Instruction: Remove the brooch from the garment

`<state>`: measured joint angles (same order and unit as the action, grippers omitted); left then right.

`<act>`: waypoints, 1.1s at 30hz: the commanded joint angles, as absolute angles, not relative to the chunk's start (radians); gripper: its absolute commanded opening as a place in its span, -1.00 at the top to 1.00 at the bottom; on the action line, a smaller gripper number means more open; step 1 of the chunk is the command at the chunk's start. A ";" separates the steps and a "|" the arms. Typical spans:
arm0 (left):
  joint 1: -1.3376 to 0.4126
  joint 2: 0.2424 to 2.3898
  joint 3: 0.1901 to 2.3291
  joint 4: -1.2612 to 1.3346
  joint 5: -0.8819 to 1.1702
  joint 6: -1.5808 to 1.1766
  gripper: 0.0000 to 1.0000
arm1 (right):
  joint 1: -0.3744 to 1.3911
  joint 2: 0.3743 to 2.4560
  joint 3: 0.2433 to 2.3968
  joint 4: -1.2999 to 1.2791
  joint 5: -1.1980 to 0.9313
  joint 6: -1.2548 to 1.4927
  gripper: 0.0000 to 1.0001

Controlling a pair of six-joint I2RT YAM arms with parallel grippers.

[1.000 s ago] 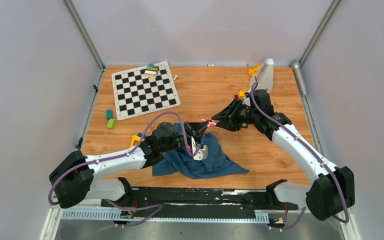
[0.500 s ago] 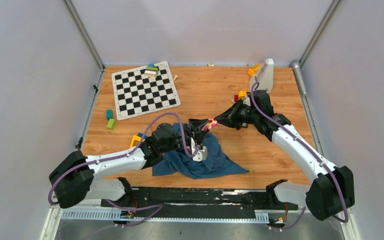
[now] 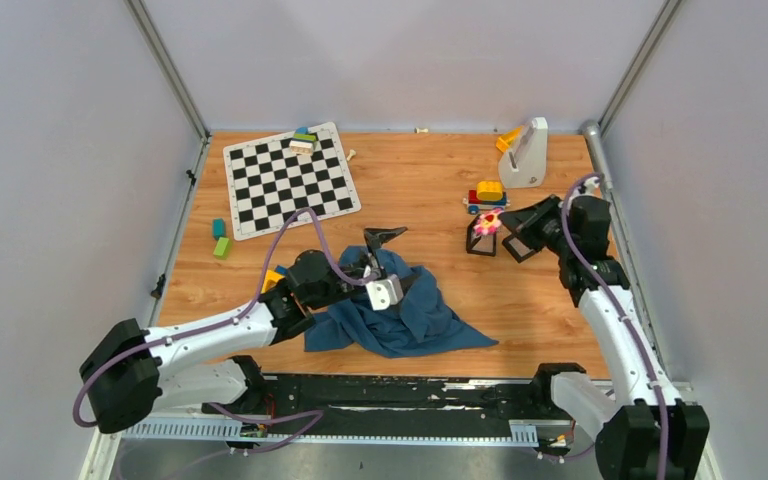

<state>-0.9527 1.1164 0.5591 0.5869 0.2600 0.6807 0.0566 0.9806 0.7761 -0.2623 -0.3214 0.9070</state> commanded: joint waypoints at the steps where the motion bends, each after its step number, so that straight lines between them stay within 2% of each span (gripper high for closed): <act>1: -0.957 1.049 0.537 0.576 0.218 0.417 -1.00 | -0.140 0.956 0.659 -0.046 -0.506 0.816 1.00; 4: -0.957 1.028 0.498 0.589 0.228 0.385 -1.00 | -0.263 0.996 0.578 0.121 -0.669 0.830 1.00; 8: -0.957 1.016 0.466 0.622 0.188 0.337 -1.00 | -0.320 1.086 0.537 0.245 -0.754 0.809 1.00; 19: -0.957 1.036 0.456 0.622 0.128 0.297 -1.00 | -0.318 1.421 0.593 0.395 -0.791 0.764 1.00; 33: -0.957 1.069 0.477 0.594 0.103 0.280 -1.00 | -0.236 1.679 0.673 0.492 -0.790 0.778 1.00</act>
